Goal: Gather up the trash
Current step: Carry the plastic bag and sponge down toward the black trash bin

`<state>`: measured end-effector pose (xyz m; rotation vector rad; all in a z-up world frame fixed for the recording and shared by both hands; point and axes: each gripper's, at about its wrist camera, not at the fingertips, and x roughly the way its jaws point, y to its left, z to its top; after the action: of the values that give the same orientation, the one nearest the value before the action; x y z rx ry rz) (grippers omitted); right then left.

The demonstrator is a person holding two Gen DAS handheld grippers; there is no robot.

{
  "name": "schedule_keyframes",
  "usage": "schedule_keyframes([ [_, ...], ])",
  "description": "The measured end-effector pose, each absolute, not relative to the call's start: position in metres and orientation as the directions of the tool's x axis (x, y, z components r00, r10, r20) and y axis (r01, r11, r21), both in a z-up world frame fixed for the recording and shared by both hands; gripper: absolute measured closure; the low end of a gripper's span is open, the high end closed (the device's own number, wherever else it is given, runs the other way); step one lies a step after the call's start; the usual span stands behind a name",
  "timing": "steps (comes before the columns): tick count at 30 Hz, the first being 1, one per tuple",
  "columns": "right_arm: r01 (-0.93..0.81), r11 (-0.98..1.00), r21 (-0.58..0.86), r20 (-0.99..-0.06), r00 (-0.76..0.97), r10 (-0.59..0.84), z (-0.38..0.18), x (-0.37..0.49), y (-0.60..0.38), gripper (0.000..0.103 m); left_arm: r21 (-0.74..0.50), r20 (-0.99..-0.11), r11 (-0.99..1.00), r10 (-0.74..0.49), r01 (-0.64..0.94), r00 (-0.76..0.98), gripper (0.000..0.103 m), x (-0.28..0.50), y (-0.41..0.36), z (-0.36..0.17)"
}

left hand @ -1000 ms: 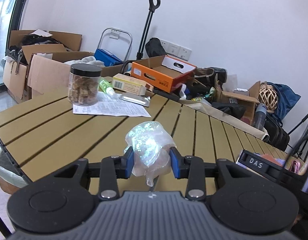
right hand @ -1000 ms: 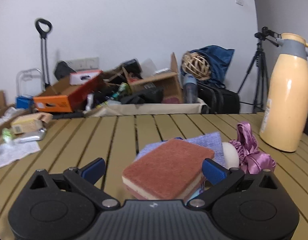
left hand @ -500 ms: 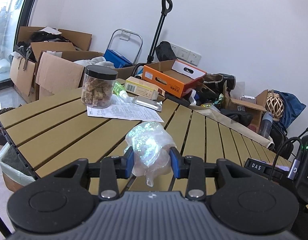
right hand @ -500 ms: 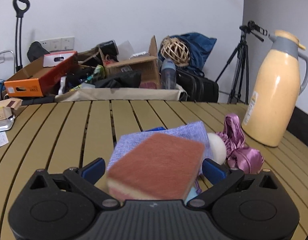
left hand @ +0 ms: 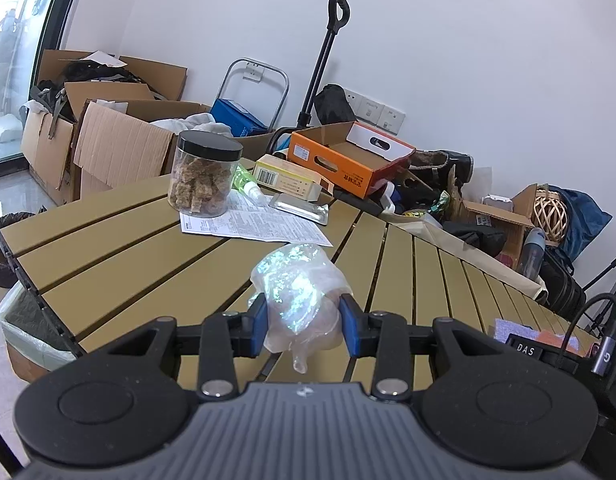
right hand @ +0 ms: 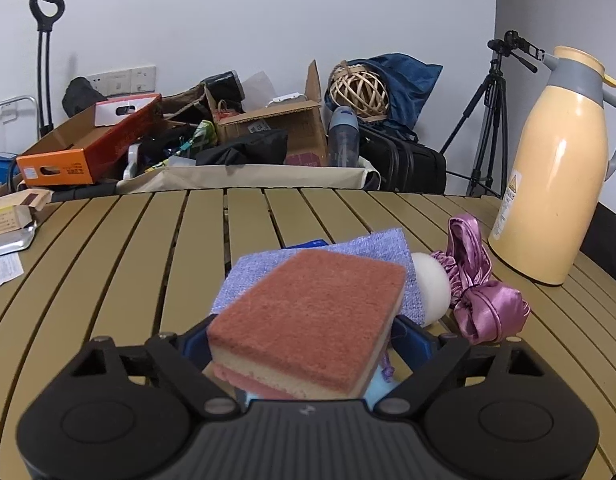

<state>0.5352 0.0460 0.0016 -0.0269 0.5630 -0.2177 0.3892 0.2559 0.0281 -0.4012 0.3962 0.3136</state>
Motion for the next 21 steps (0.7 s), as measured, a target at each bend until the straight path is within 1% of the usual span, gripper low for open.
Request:
schedule_keyframes([
  [9,0.156,0.987,-0.035,-0.495,0.855,-0.153,0.012,0.516,0.032,0.016,-0.308,-0.426,0.88,0.214,-0.363,0.879,0.066,0.386,0.256,0.028],
  [21,0.047,0.999,0.016,-0.439,0.898,-0.035,0.028,0.467,0.009,0.017,-0.284,-0.382,0.902,0.205,-0.325,0.901,0.066,0.372,0.243,0.03],
])
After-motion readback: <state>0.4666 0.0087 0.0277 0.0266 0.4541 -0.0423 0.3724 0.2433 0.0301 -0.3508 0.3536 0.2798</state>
